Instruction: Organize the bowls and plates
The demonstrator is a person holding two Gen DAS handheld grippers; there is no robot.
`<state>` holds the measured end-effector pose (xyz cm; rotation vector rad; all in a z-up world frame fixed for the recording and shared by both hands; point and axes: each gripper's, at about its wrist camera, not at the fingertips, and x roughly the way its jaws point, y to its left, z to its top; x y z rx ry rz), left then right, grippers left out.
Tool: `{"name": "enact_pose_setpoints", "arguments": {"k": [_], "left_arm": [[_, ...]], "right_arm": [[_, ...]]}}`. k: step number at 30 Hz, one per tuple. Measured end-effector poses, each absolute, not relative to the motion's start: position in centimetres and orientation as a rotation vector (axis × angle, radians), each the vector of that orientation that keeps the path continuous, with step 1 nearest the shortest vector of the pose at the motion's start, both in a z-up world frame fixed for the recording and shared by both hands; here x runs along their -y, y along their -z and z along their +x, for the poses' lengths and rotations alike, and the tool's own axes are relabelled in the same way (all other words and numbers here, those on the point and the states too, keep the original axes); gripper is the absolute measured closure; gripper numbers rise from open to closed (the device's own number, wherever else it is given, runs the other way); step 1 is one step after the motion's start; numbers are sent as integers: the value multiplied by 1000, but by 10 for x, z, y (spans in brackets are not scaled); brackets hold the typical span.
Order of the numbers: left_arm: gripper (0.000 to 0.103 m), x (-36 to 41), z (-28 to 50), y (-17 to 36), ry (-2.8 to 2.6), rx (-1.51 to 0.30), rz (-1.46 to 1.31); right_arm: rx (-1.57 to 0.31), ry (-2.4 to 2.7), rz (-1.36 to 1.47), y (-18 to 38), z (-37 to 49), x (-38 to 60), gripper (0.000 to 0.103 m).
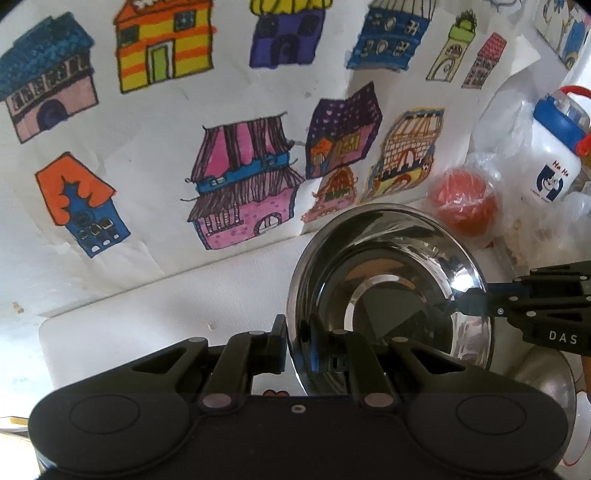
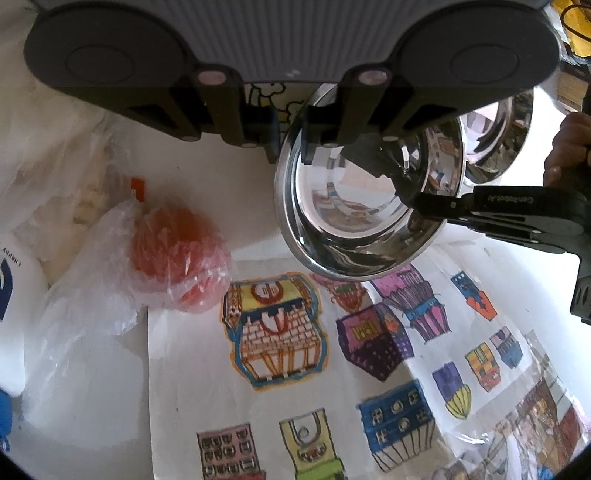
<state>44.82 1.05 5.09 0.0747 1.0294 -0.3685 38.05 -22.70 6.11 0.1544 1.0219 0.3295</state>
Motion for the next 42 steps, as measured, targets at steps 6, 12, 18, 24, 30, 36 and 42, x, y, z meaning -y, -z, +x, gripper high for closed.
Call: {"name": "enact_pose_setpoints", "arguments": {"k": [6, 12, 18, 24, 30, 36, 42], "left_arm": [[91, -16, 439, -64, 359, -1005, 69], [90, -31, 424, -79, 326, -989, 61], [89, -60, 393, -94, 255, -979, 64], [89, -96, 358, -97, 172, -980, 60], [89, -122, 337, -85, 125, -991, 22], [87, -121, 336, -72, 103, -1011, 35], [86, -118, 341, -59, 91, -1035, 48]], "right_arm": [[-1000, -336, 157, -75, 380, 223, 91], [-991, -366, 133, -90, 375, 208, 91], [-1007, -441, 102, -100, 365, 173, 90], [-1033, -513, 79, -96, 355, 134, 90], [-1056, -551, 35, -88, 345, 104, 90], [-1079, -543, 0, -79, 348, 90, 90], [-1097, -546, -11, -69, 350, 87, 90]]}}
